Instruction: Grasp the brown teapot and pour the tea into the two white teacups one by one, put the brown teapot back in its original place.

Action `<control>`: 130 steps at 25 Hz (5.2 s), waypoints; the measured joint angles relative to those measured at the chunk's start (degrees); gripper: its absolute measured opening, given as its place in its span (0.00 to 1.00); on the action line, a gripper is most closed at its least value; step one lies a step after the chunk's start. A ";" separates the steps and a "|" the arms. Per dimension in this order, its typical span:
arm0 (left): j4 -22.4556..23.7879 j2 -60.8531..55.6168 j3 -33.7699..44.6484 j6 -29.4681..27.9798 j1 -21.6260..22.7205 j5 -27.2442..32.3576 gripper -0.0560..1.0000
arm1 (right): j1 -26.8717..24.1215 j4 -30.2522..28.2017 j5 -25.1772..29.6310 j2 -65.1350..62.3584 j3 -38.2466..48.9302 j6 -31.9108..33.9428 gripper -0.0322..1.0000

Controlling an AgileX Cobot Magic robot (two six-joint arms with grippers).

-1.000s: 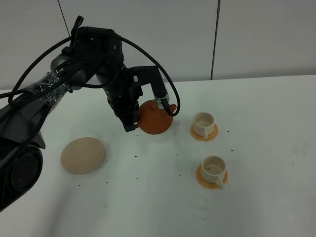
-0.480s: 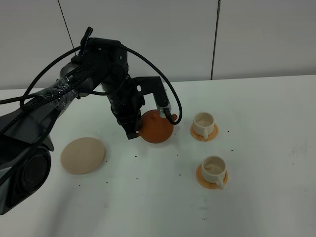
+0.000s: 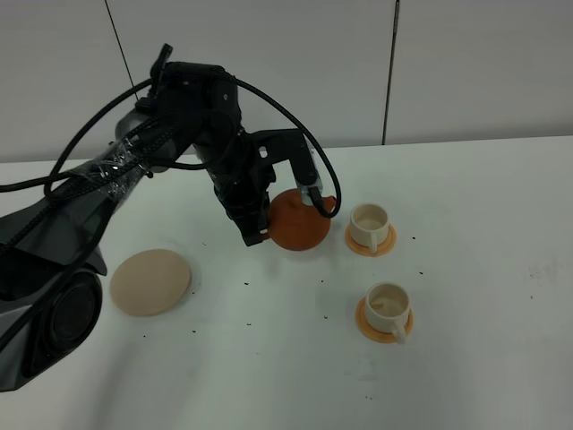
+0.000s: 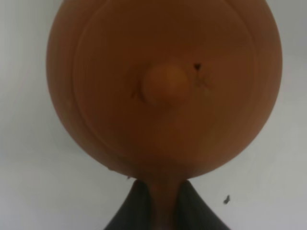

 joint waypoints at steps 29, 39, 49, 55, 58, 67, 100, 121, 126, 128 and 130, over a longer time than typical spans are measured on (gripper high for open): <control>0.03 1.24 -0.46 0.07 -1.02 0.00 0.21 | 0.00 0.11 0.00 0.00 0.00 0.00 0.26; 2.67 1.01 -3.12 -1.30 -1.07 0.05 0.21 | 0.00 0.11 0.00 0.00 0.00 0.00 0.26; 3.98 0.13 -7.31 -3.93 -1.14 -0.77 0.21 | 0.00 0.11 0.00 0.00 0.00 0.00 0.26; 10.31 0.13 -7.31 -5.41 -2.38 -1.88 0.21 | 0.00 0.11 0.00 0.00 0.00 0.00 0.26; 13.49 0.13 -7.31 -5.46 -3.72 -3.34 0.21 | 0.00 0.11 0.00 0.00 0.00 0.00 0.26; 14.63 0.13 -7.31 -5.36 -5.61 -7.92 0.21 | 0.00 0.11 0.00 0.00 0.00 0.00 0.26; 24.25 2.84 -7.31 -4.39 -8.62 -10.45 0.21 | 0.00 0.11 0.00 0.00 0.00 0.00 0.26; 27.83 4.21 -7.31 -4.23 -10.85 -13.72 0.21 | 0.00 -0.07 0.00 0.00 0.00 0.00 0.26; 30.29 4.21 -7.31 -4.23 -11.24 -13.72 0.21 | 0.00 -0.07 0.00 0.00 0.00 0.00 0.26; 30.54 4.21 -7.31 -3.99 -11.42 -13.84 0.21 | 0.00 -0.07 0.00 0.00 0.00 0.00 0.26; 31.05 4.21 -7.31 -3.60 -11.60 -13.85 0.21 | 0.00 -0.07 0.00 0.00 0.00 0.00 0.26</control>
